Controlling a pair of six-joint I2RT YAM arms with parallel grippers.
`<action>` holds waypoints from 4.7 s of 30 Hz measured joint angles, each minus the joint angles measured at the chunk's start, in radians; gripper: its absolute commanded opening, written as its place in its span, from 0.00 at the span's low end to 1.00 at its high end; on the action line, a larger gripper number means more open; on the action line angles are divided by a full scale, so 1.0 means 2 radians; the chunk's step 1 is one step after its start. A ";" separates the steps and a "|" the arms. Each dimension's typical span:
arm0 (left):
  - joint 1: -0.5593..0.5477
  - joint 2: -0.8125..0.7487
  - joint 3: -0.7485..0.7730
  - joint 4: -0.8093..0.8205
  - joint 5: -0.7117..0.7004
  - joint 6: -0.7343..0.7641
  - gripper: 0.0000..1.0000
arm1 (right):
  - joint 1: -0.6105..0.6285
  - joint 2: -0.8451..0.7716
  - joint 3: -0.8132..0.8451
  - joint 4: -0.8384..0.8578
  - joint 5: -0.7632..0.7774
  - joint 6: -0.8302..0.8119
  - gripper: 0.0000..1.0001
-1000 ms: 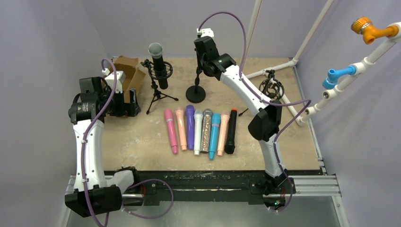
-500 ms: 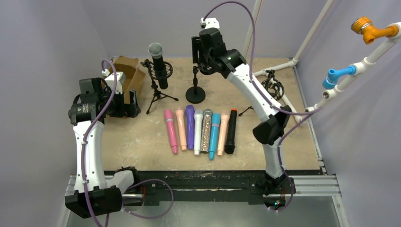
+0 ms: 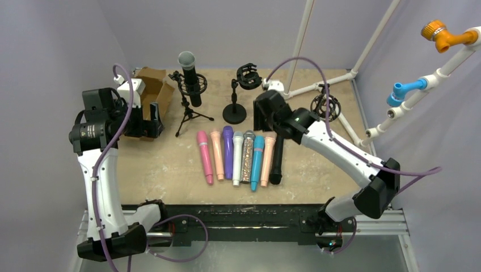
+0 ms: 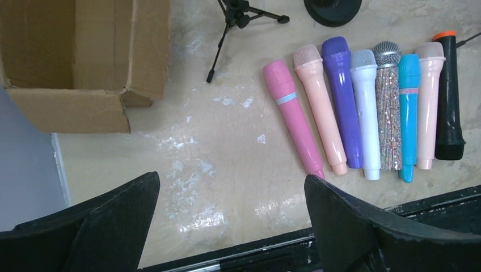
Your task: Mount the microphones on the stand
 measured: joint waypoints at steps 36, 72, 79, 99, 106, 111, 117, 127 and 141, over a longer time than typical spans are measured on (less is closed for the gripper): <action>0.033 -0.063 -0.051 0.009 -0.004 -0.004 1.00 | 0.022 0.103 -0.235 0.142 -0.042 0.142 0.51; -0.019 -0.040 0.041 -0.102 0.179 0.045 1.00 | 0.095 -0.093 -0.091 0.144 0.033 0.113 0.03; -0.023 -0.031 0.044 -0.113 0.212 0.052 1.00 | 0.112 -0.056 0.047 0.163 0.030 0.025 0.00; -0.041 -0.027 0.029 -0.082 0.243 0.051 1.00 | 0.011 0.092 0.168 0.375 -0.032 -0.218 0.00; -0.041 -0.011 0.014 -0.054 0.219 0.047 1.00 | -0.037 0.146 0.147 0.505 -0.060 -0.315 0.00; -0.041 -0.008 0.014 -0.051 0.206 0.047 1.00 | -0.030 0.173 0.117 0.557 -0.076 -0.371 0.00; -0.041 -0.008 0.014 -0.047 0.198 0.047 1.00 | -0.035 0.177 0.072 0.615 -0.080 -0.412 0.00; -0.041 -0.008 0.014 -0.043 0.188 0.047 1.00 | -0.060 0.177 0.019 0.688 -0.090 -0.424 0.00; -0.041 0.004 0.013 -0.042 0.184 0.049 1.00 | -0.074 0.189 -0.027 0.746 -0.115 -0.410 0.00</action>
